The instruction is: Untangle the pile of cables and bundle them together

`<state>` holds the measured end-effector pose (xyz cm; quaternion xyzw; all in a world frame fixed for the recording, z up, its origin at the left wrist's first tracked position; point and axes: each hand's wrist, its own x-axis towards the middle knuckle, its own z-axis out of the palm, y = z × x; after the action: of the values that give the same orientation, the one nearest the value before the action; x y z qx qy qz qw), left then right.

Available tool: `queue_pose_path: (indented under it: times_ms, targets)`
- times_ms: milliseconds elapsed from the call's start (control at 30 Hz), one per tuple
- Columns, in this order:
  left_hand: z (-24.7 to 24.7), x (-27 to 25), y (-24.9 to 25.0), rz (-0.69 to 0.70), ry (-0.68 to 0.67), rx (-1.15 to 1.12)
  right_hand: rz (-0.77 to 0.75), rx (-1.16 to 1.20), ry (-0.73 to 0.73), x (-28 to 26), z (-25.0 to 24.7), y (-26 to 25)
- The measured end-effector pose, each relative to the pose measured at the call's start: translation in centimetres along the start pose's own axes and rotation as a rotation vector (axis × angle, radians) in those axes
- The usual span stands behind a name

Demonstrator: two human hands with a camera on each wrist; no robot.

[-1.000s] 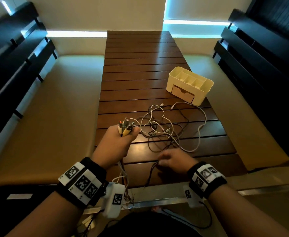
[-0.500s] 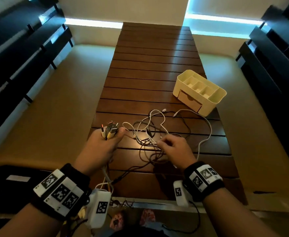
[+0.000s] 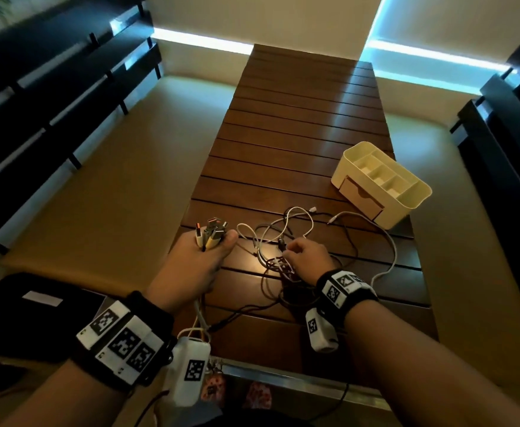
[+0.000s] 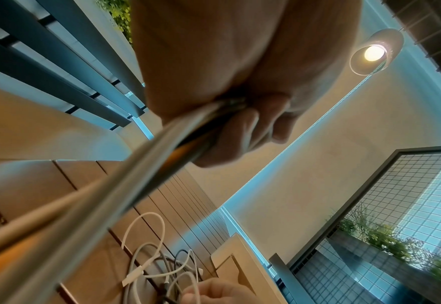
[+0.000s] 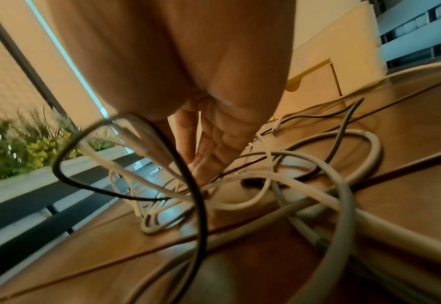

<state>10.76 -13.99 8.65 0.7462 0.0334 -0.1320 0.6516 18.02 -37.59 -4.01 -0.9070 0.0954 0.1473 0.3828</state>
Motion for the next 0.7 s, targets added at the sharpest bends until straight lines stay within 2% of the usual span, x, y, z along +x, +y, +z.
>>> queue_pose_path:
  times_ms: [200,333,433,700]
  targets:
    - [-1.5,0.3,-0.5,0.019,-0.007,-0.011,0.121,-0.092,0.050,2.4,1.6,-0.2]
    - [-2.3,0.8,-0.7,0.019,-0.015,-0.022,0.097,-0.223,0.063,2.7,1.8,-0.8]
    - [-2.6,1.2,-1.0,0.018,-0.013,-0.023,0.084,-0.230,0.079,2.5,1.7,-1.0]
    - [-2.4,2.3,-0.6,0.026,-0.069,-0.007,0.042,0.289,0.245,0.4,-0.3,-1.7]
